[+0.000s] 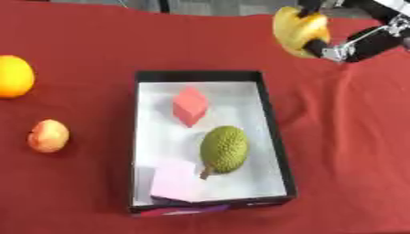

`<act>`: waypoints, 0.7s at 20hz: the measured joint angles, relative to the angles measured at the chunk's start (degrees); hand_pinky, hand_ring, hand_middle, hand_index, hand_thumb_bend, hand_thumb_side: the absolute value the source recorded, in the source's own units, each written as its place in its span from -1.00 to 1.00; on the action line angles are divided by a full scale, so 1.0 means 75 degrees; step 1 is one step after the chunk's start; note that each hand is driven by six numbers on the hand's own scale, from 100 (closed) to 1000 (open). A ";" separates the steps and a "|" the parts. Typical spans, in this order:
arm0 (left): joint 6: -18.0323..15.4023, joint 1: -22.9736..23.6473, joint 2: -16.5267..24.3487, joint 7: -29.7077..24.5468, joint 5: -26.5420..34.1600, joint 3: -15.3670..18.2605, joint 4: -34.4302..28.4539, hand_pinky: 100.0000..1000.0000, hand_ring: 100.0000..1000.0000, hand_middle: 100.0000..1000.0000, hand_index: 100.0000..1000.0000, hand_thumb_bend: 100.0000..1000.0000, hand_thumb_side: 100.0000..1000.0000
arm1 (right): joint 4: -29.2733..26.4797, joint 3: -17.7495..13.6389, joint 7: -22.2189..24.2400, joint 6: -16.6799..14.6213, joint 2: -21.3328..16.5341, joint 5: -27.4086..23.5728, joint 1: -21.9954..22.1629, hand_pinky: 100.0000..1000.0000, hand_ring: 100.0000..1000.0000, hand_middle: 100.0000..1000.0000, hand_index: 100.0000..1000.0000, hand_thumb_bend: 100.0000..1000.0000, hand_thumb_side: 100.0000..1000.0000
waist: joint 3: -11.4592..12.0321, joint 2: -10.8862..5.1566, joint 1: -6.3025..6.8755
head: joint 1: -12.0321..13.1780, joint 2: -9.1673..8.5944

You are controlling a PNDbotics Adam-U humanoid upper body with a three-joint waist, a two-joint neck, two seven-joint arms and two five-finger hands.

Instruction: Pick up objects on the table and place them in the box.

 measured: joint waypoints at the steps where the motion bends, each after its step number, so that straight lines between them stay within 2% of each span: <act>1: -0.0014 0.0031 0.0047 0.0015 -0.0001 0.0013 0.0013 0.52 0.54 0.19 0.44 -1.00 0.26 | -0.0212 0.0077 0.0109 0.0109 0.0092 0.0100 0.0000 0.43 -0.14 -0.39 0.27 -0.69 -0.81 | -0.0015 0.0000 0.0003 | 0.0023 0.0001; 4: -0.0054 0.0111 0.0205 0.0055 -0.0009 0.0060 0.0060 0.52 0.54 0.19 0.45 -1.00 0.25 | -0.0762 0.0273 0.0364 0.0470 0.0357 0.0441 -0.0006 0.42 -0.14 -0.39 0.27 -0.71 -0.78 | -0.0035 -0.0007 0.0004 | 0.0076 0.0015; 9: -0.0110 0.0162 0.0426 0.0076 -0.0045 0.0071 0.0145 0.52 0.54 0.19 0.45 -1.00 0.24 | -0.1203 0.0671 0.0726 0.1073 0.0769 0.0858 -0.0305 0.42 -0.13 -0.39 0.26 -0.71 -0.73 | -0.0049 -0.0083 -0.0006 | 0.0119 0.0087; 14: -0.0164 0.0191 0.0609 0.0080 -0.0082 0.0071 0.0220 0.52 0.54 0.19 0.45 -1.00 0.23 | -0.1243 0.0951 0.0961 0.1303 0.1089 0.1100 -0.0545 0.42 -0.14 -0.39 0.26 -0.76 -0.75 | -0.0046 -0.0136 -0.0047 | 0.0125 0.0136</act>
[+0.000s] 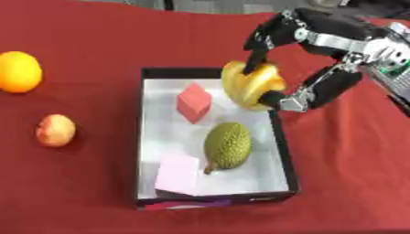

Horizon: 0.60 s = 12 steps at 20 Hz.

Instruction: Pick up objects on the table and place them in the box.

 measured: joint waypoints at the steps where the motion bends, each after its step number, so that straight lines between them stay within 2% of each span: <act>1: -0.0013 0.0015 0.0028 0.0000 -0.0013 0.0000 0.0009 0.52 0.54 0.19 0.45 -1.00 0.23 | 0.0004 0.0044 0.0043 0.0021 0.0057 0.0027 -0.0033 0.42 -0.14 -0.39 0.26 -0.76 -0.75 | 0.0003 -0.0004 -0.0002 | 0.0000 0.0003; 7: -0.0059 0.0045 0.0127 0.0002 -0.0050 0.0000 0.0054 0.52 0.54 0.19 0.45 -1.00 0.23 | 0.0126 0.0166 0.0163 0.0055 0.0357 0.0172 -0.0130 0.41 -0.14 -0.39 0.26 -0.74 -0.73 | 0.0005 -0.0006 -0.0002 | -0.0001 0.0065; 12: -0.0069 0.0046 0.0128 -0.0006 -0.0050 0.0000 0.0057 0.52 0.54 0.19 0.45 -1.00 0.23 | 0.0312 0.0167 0.0031 0.0013 0.0507 0.0396 -0.0144 0.41 -0.14 -0.39 0.26 -0.73 -0.73 | 0.0010 -0.0006 -0.0001 | -0.0002 0.0065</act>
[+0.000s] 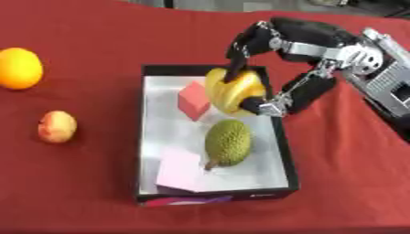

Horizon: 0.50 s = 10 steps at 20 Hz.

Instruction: Pick up objects on the table and place them in the box.

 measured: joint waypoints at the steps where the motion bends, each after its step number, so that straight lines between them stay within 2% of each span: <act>1: -0.0004 0.0000 0.0000 -0.0004 0.0000 0.0000 0.0001 0.52 0.54 0.19 0.45 -1.00 0.23 | 0.0061 0.0004 -0.0026 -0.0012 0.0043 0.0066 -0.0003 0.41 -0.13 -0.39 0.26 -0.73 -0.72 | 0.0004 0.0000 0.0000 | 0.0000 0.0000; 10: -0.0015 0.0000 -0.0002 -0.0030 0.0000 -0.0003 0.0044 0.52 0.54 0.19 0.45 -1.00 0.24 | 0.0669 0.0217 -0.0331 -0.0227 0.0369 0.0734 0.0012 0.44 -0.11 -0.35 0.29 -0.74 -0.73 | 0.0079 0.0006 0.0002 | -0.0037 -0.0001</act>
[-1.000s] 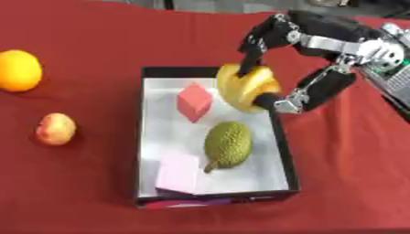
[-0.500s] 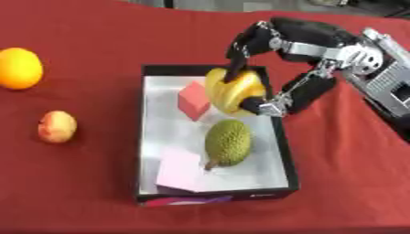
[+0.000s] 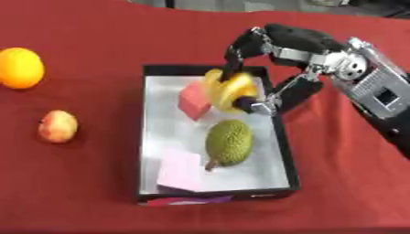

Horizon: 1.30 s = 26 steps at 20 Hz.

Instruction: Pick up objects on the table and place them in the box.

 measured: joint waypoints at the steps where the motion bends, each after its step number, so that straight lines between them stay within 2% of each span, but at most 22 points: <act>1: 0.0001 0.0000 -0.0001 -0.0003 0.0000 -0.0001 0.0000 0.52 0.54 0.19 0.45 -1.00 0.24 | 0.0056 0.0027 -0.0014 -0.0022 0.0025 0.0057 0.0008 0.45 -0.11 -0.34 0.30 -0.74 -0.73 | 0.0006 0.0002 0.0000 | -0.0003 0.0000; 7: 0.0016 -0.0001 -0.0004 -0.0033 0.0000 -0.0014 0.0000 0.52 0.54 0.19 0.45 -1.00 0.24 | 0.0276 0.0108 -0.0030 -0.0187 0.0109 0.0321 0.0040 0.48 -0.06 -0.29 0.34 -0.71 -0.69 | 0.0038 0.0008 -0.0001 | -0.0015 -0.0004; 8: 0.0015 -0.0001 -0.0004 -0.0039 0.0000 -0.0015 0.0000 0.52 0.54 0.19 0.45 -1.00 0.24 | 0.0298 0.0110 -0.0031 -0.0210 0.0127 0.0357 0.0051 0.57 0.11 -0.10 0.52 -0.62 -0.60 | 0.0039 0.0009 -0.0001 | -0.0016 -0.0005; 10: 0.0012 0.0000 -0.0004 -0.0043 0.0000 -0.0015 0.0000 0.52 0.54 0.19 0.45 -1.00 0.24 | 0.0310 0.0112 0.0010 -0.0315 0.0135 0.0457 0.0081 0.59 0.20 -0.01 0.59 -0.59 -0.59 | 0.0044 0.0011 -0.0002 | -0.0017 -0.0005; 11: 0.0011 0.0000 -0.0005 -0.0044 0.0000 -0.0015 0.0000 0.52 0.54 0.19 0.45 -1.00 0.24 | 0.0313 0.0111 0.0038 -0.0387 0.0135 0.0518 0.0084 0.63 0.33 0.15 0.68 -0.57 -0.61 | 0.0044 0.0011 -0.0002 | -0.0017 -0.0005; 12: 0.0010 0.0000 -0.0005 -0.0045 0.0000 -0.0015 0.0001 0.52 0.54 0.19 0.45 -1.00 0.24 | 0.0313 0.0111 0.0069 -0.0464 0.0135 0.0585 0.0099 0.63 0.33 0.15 0.68 -0.57 -0.61 | 0.0045 0.0012 -0.0002 | -0.0017 -0.0005; 13: 0.0009 0.0001 -0.0005 -0.0047 0.0000 -0.0015 0.0001 0.52 0.54 0.19 0.45 -1.00 0.24 | 0.0315 0.0110 0.0104 -0.0543 0.0135 0.0649 0.0126 0.68 0.43 0.27 0.76 -0.55 -0.65 | 0.0046 0.0012 -0.0002 | -0.0017 -0.0005; 15: 0.0007 0.0005 -0.0006 -0.0050 0.0000 -0.0015 0.0001 0.52 0.54 0.19 0.45 -1.00 0.24 | 0.0316 0.0098 0.0146 -0.0685 0.0135 0.0765 0.0148 0.72 0.49 0.35 0.79 -0.55 -0.66 | 0.0046 0.0012 -0.0002 | -0.0017 -0.0005; 19: -0.0001 0.0017 -0.0007 -0.0058 0.0000 -0.0015 0.0002 0.52 0.54 0.19 0.45 -1.00 0.24 | 0.0316 -0.0007 0.0106 -0.0768 0.0134 0.0946 0.0207 0.78 0.57 0.44 0.82 -0.59 -0.71 | 0.0046 0.0012 -0.0002 | -0.0014 -0.0005; 26: -0.0002 0.0048 -0.0008 -0.0063 0.0000 -0.0015 0.0006 0.52 0.54 0.19 0.45 -1.00 0.24 | 0.0315 -0.0110 0.0022 -0.0751 0.0133 0.1088 0.0297 0.78 0.55 0.44 0.81 -0.61 -0.80 | 0.0036 0.0013 -0.0002 | 0.0004 -0.0005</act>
